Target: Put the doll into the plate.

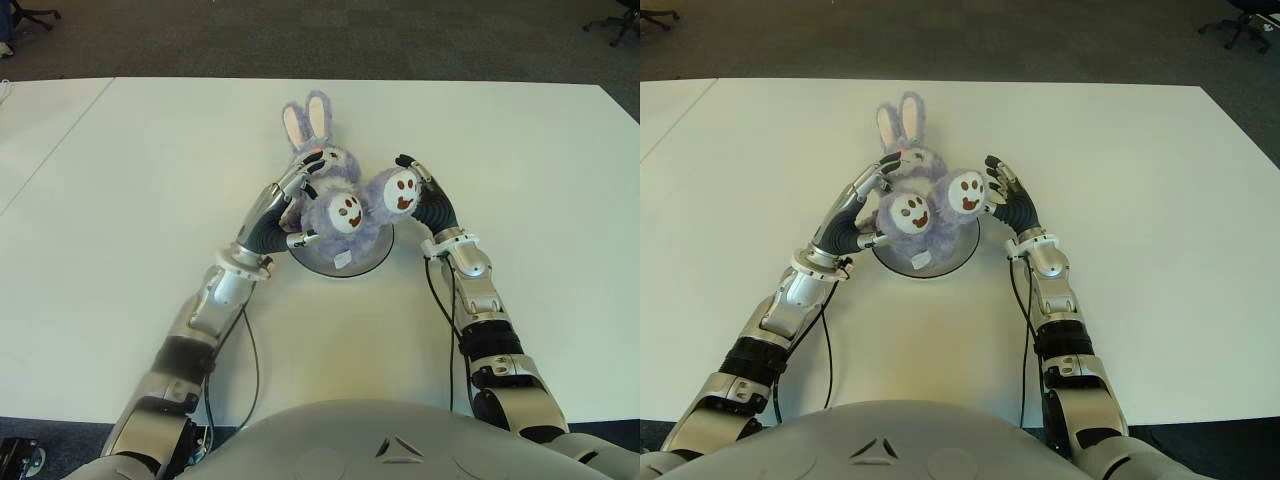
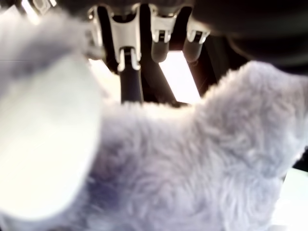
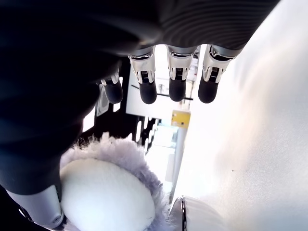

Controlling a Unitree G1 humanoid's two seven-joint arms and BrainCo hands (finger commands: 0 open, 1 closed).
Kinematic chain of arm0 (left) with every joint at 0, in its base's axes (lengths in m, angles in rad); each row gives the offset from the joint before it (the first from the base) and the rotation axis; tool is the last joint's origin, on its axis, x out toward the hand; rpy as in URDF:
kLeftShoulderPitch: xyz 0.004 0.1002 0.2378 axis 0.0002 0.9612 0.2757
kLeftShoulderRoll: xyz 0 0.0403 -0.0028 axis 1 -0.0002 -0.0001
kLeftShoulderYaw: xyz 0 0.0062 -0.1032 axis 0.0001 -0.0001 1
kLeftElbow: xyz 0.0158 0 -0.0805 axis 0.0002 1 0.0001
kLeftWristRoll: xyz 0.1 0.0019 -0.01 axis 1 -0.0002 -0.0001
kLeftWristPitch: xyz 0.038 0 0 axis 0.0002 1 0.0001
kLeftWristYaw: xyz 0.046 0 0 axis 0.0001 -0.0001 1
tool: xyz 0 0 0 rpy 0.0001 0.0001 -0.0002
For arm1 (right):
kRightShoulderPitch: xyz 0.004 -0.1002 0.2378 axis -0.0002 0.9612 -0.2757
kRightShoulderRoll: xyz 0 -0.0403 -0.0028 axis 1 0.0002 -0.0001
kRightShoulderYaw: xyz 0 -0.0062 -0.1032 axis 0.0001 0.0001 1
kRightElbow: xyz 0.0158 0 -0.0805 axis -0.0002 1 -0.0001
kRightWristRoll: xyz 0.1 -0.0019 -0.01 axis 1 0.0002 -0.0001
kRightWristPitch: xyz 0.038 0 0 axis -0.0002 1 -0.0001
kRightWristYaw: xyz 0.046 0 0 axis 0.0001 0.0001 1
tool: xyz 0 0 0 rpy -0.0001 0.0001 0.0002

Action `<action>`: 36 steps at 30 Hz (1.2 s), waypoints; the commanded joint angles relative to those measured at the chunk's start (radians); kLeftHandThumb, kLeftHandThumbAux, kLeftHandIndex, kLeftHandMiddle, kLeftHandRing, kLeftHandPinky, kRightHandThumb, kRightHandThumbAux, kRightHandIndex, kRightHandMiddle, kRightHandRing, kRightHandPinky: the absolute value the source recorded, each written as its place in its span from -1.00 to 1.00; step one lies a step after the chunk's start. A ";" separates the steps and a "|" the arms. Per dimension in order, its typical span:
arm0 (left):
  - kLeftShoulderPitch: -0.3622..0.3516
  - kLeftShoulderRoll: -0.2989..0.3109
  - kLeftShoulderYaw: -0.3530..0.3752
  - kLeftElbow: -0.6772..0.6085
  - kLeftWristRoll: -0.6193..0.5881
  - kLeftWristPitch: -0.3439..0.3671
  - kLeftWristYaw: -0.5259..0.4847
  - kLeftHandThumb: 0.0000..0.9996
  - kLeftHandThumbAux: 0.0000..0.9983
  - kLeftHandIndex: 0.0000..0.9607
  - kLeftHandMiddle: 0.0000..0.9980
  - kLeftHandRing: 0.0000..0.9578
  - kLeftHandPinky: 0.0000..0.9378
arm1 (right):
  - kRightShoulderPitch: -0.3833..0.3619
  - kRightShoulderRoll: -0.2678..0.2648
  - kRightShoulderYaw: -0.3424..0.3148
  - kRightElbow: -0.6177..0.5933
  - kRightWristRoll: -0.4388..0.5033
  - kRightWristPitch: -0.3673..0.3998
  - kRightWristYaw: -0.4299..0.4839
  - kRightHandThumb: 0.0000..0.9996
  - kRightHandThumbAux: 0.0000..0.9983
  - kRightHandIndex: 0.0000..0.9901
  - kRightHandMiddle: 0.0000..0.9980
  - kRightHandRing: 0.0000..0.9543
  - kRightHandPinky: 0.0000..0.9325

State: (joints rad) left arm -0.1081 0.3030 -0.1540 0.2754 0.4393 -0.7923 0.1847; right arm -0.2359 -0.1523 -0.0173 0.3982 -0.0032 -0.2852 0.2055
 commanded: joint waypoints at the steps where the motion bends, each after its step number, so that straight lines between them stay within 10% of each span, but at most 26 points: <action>1: 0.000 0.012 0.018 0.025 -0.042 -0.008 -0.022 -0.88 -0.65 -1.00 -1.00 -1.00 -1.00 | -0.007 0.001 0.007 0.022 -0.007 -0.014 -0.003 -0.68 0.34 -0.99 -0.95 -0.92 -0.84; 26: -0.017 0.020 0.050 0.080 -0.114 -0.153 -0.061 -0.93 -0.66 -1.00 -1.00 -1.00 -1.00 | -0.019 -0.001 0.019 0.051 -0.040 -0.033 -0.029 -0.71 0.27 -0.98 -0.94 -0.90 -0.82; 36: -0.013 0.016 0.090 0.032 -0.143 -0.097 -0.079 -0.90 -0.63 -1.00 -1.00 -1.00 -1.00 | -0.019 0.004 0.023 0.060 -0.039 -0.031 -0.035 -0.69 0.32 -0.98 -0.94 -0.90 -0.79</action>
State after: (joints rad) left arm -0.1205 0.3188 -0.0825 0.3187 0.2988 -0.9174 0.1149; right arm -0.2451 -0.1522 -0.0001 0.4395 -0.0365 -0.3123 0.1750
